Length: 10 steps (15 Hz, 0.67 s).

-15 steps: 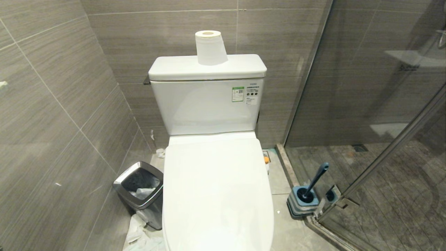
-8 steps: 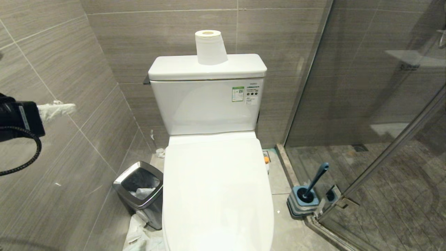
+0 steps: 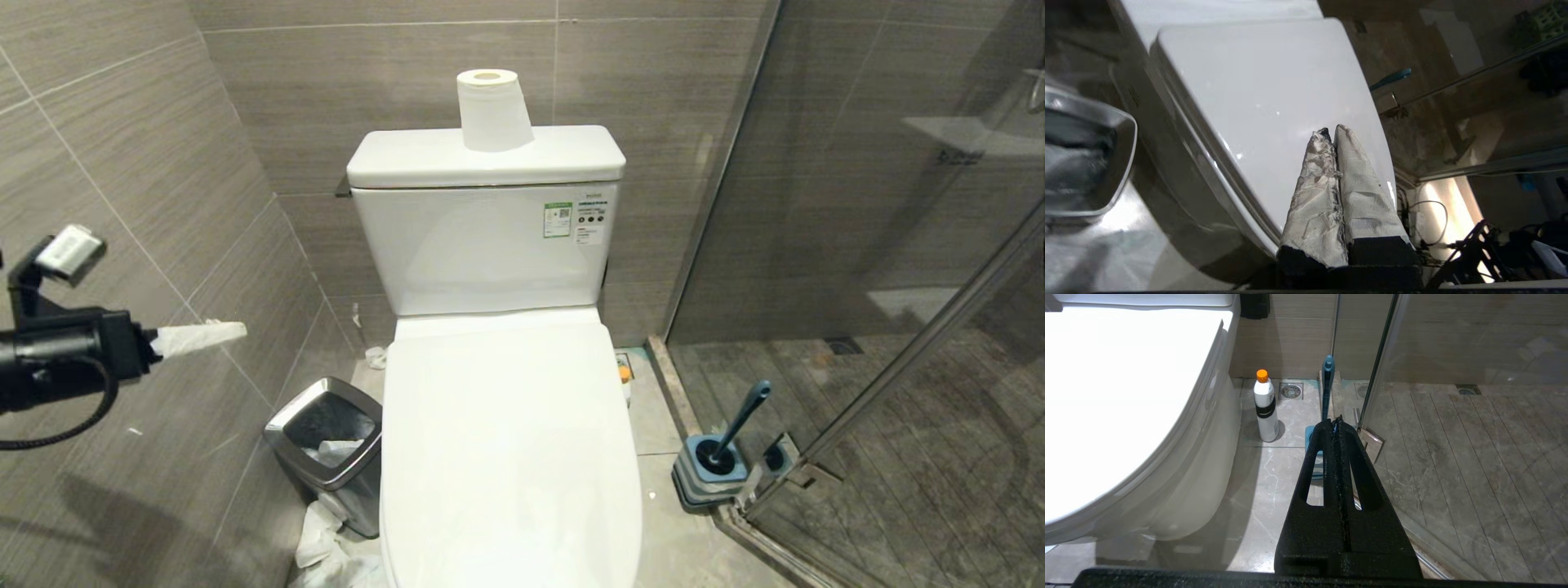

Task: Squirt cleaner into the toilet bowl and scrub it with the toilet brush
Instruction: Use the left hand to lift the toilet lid slightly

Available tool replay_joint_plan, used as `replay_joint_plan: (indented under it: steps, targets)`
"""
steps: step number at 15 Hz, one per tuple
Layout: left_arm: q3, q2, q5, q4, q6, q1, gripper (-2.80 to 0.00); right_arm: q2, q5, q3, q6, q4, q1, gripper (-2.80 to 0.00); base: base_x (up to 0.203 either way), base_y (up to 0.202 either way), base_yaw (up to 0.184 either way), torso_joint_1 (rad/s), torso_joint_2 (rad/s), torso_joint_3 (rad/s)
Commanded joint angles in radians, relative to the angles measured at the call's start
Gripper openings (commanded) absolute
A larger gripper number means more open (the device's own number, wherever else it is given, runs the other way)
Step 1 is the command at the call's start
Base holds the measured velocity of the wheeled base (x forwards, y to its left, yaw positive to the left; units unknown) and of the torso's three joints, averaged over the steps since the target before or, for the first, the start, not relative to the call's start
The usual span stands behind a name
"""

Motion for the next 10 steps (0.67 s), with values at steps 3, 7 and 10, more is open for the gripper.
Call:
replay_joint_plan:
  steps: [3,7,10]
  targets:
    - [0.181,0.206,0.003,-0.125,-0.007,-0.033,-2.80,0.001,0.000,0.000,0.001,0.000,0.000,-2.80,0.000,0.000,0.000,0.000,0.00,0.000]
    - [0.338,0.293,0.013,-0.278,-0.012,-0.091,-2.80,0.001,0.000,0.000,-0.001,0.000,0.000,-2.80,0.000,0.000,0.000,0.000,0.00,0.000]
    - [0.351,0.332,0.006,-0.281,-0.011,-0.094,-2.80,0.001,0.000,0.000,-0.001,0.000,0.000,-2.80,0.000,0.000,0.000,0.000,0.00,0.000]
